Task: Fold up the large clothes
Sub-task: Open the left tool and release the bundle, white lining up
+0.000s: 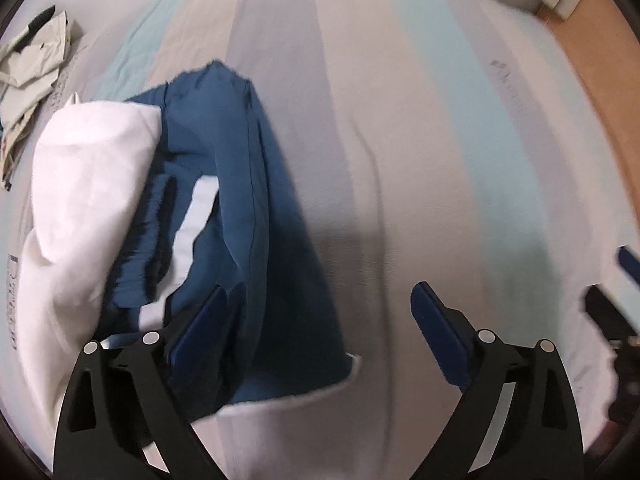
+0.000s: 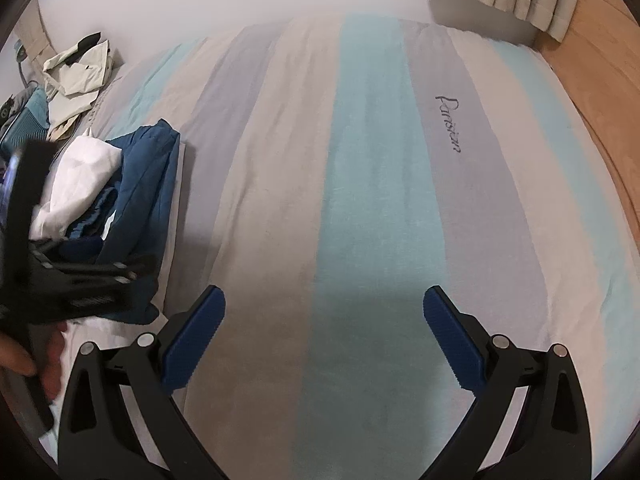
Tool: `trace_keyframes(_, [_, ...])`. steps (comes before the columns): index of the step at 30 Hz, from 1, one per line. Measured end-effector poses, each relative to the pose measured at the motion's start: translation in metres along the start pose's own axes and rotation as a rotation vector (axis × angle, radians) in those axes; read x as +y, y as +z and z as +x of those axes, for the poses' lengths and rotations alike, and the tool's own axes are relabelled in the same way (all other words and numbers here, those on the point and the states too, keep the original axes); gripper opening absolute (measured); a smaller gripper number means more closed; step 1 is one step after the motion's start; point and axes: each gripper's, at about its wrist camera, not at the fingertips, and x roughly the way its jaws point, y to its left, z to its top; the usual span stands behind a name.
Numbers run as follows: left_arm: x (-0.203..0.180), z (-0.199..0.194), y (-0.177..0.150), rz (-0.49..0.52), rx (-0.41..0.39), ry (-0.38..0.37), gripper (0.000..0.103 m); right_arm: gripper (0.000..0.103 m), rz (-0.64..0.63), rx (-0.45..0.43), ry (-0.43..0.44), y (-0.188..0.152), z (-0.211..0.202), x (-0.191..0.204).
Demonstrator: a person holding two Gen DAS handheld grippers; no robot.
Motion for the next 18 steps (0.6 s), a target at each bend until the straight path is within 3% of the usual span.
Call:
trace_keyframes(5, [0.035,-0.054,0.006,-0.017,-0.052,-0.041,0.097,0.096,-0.047,-0.016,0.055,0.018,-0.023,0.015])
trace_keyframes(7, [0.069,-0.074,0.009,-0.049,-0.070,-0.042,0.097,0.096,-0.092,-0.031,0.103,0.034,-0.032,0.038])
trace_keyframes(10, [0.119,-0.090,0.015,-0.060,-0.091,0.019,0.097,0.095,-0.152,-0.032,0.197,0.057,-0.033,0.084])
trace_keyframes(13, [0.180,-0.094,0.019,-0.072,-0.092,0.086,0.097,0.095,-0.195,-0.006,0.282,0.079,-0.016,0.137])
trace_keyframes(18, [0.245,-0.085,0.016,-0.056,-0.079,0.083,0.097,0.095,-0.159,0.117,0.429,0.110,0.040,0.205])
